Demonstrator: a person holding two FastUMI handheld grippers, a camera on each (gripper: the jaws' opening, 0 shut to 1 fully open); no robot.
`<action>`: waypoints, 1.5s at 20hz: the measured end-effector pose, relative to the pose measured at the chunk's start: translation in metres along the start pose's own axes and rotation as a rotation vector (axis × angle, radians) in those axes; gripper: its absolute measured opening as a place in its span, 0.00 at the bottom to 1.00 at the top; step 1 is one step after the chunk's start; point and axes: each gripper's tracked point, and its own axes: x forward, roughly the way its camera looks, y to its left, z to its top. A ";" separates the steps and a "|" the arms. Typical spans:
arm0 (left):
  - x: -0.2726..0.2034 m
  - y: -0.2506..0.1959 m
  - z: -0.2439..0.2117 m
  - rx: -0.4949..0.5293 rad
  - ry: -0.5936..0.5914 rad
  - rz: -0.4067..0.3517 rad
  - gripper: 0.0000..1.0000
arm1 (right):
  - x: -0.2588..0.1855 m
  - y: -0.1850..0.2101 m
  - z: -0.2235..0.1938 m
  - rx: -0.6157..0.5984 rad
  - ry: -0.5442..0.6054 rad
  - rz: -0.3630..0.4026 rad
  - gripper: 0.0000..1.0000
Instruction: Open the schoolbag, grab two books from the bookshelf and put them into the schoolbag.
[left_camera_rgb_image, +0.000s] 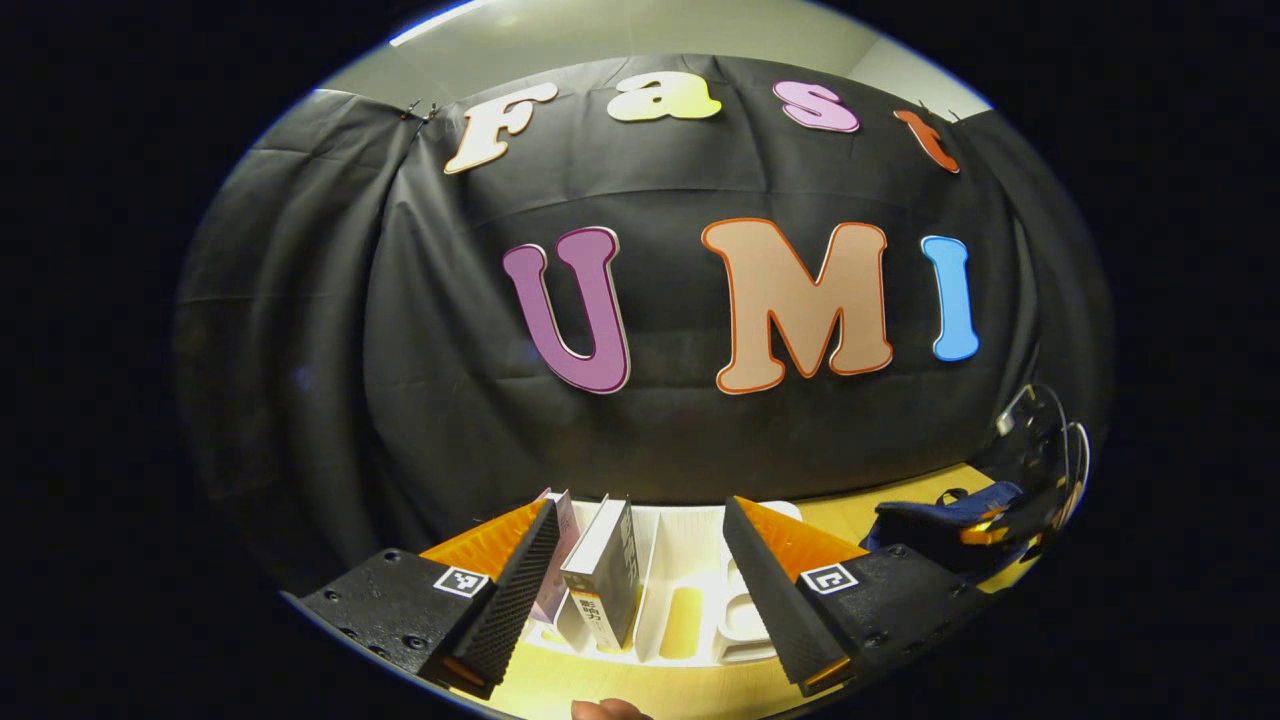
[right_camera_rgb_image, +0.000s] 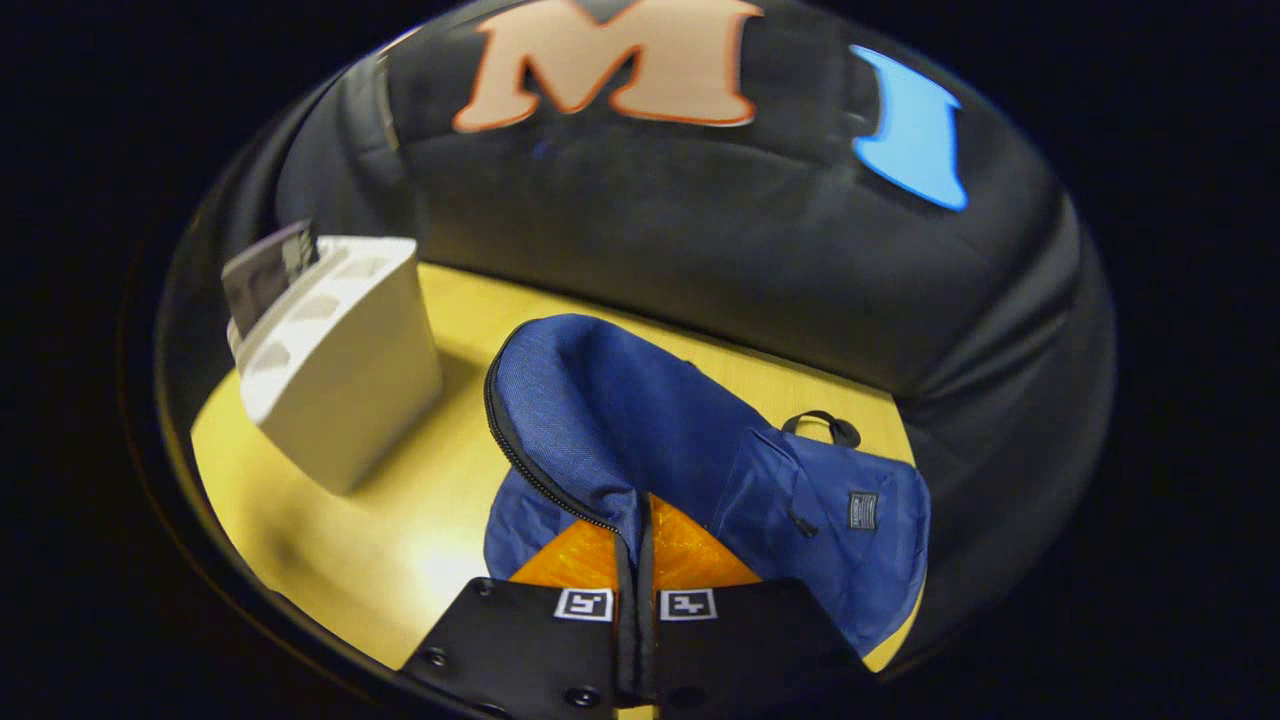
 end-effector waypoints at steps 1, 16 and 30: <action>0.002 -0.001 -0.001 0.000 0.003 -0.005 0.97 | -0.005 -0.006 0.006 0.063 -0.015 0.004 0.04; 0.086 0.014 -0.055 0.058 0.303 -0.133 1.00 | -0.038 -0.049 0.035 0.740 -0.176 0.058 0.03; 0.134 0.045 -0.151 0.091 0.848 -0.133 0.96 | -0.037 -0.050 0.035 0.753 -0.182 0.048 0.03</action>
